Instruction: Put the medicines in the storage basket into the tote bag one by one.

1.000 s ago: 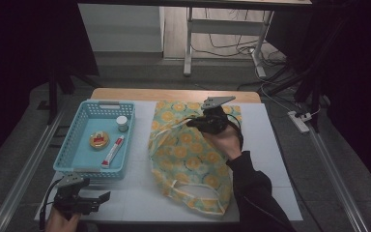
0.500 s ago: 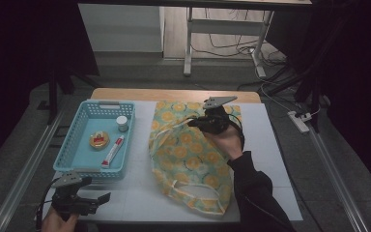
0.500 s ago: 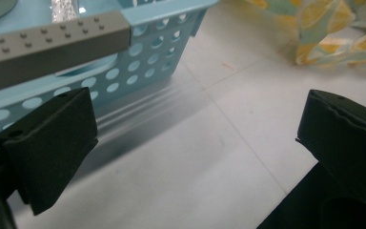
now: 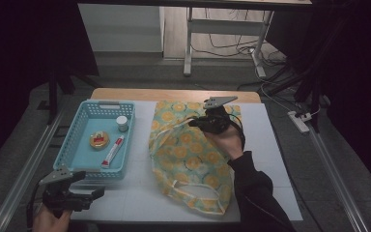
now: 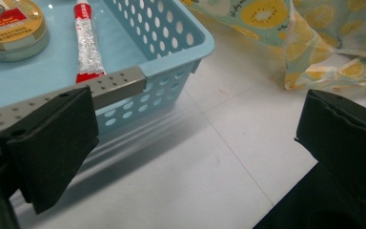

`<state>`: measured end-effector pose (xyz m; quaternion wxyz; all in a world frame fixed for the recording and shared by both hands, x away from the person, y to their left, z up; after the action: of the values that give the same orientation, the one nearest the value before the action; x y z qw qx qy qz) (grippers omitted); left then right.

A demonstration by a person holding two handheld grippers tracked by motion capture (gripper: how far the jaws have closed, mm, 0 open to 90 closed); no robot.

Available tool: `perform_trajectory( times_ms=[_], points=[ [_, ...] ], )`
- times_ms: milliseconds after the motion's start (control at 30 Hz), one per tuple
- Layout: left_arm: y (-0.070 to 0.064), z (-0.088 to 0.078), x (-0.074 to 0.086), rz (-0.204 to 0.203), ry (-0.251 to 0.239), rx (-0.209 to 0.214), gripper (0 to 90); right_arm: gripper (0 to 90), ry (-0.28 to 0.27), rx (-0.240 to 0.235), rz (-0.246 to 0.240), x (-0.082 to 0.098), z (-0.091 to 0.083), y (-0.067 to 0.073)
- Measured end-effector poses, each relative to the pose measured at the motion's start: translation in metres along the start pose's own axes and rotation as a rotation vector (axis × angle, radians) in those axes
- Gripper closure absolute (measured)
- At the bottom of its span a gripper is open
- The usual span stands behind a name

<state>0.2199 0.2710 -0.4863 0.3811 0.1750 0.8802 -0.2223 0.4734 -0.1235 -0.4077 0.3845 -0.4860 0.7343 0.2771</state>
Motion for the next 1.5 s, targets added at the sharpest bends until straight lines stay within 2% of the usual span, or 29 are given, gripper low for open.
perform_trajectory(
  times_ms=[233,400,467,700,867,1100,1200,1333,1500],
  points=[
    [0.004,-0.001,-0.017,0.020,-0.003,-0.003,0.9,89.9,-0.001,0.001,0.001,0.000,-0.001,-0.001],
    [0.008,0.004,-0.025,0.034,0.012,-0.011,0.8,89.9,-0.003,0.001,-0.002,0.000,-0.001,-0.001],
    [0.010,0.005,-0.028,0.030,0.025,-0.012,1.4,89.9,-0.003,0.001,-0.002,0.000,-0.002,-0.001],
    [0.019,0.007,-0.037,0.009,0.014,-0.002,1.3,89.9,-0.003,0.004,0.002,0.000,-0.002,-0.001],
    [0.027,0.011,-0.044,0.003,0.012,-0.014,1.2,89.9,-0.003,0.007,0.004,0.000,-0.002,-0.001],
    [0.036,0.017,-0.057,0.004,0.013,0.010,0.0,89.9,-0.003,0.008,0.004,0.000,-0.002,-0.001],
    [0.039,0.021,-0.063,0.017,0.032,-0.017,0.0,89.9,-0.004,0.008,0.003,0.000,-0.001,-0.001],
    [0.044,0.025,-0.072,0.007,0.046,-0.039,0.0,89.9,-0.006,0.009,0.000,-0.001,-0.002,0.000],
    [0.050,0.032,-0.079,0.001,0.069,-0.089,0.0,89.9,-0.009,0.010,-0.002,-0.001,-0.003,0.000]
  ],
)
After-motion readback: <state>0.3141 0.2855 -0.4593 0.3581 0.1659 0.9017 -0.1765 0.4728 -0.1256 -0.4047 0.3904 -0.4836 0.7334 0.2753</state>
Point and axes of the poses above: each handheld gripper's, and its own axes: z roughly forward along the jaws, x roughly out of its underside, y roughly to its left, the point moved 1 cm from there along z, roughly forward along the jaws, and after that the axes turned 1 degree about y, right-handed, at the moved point
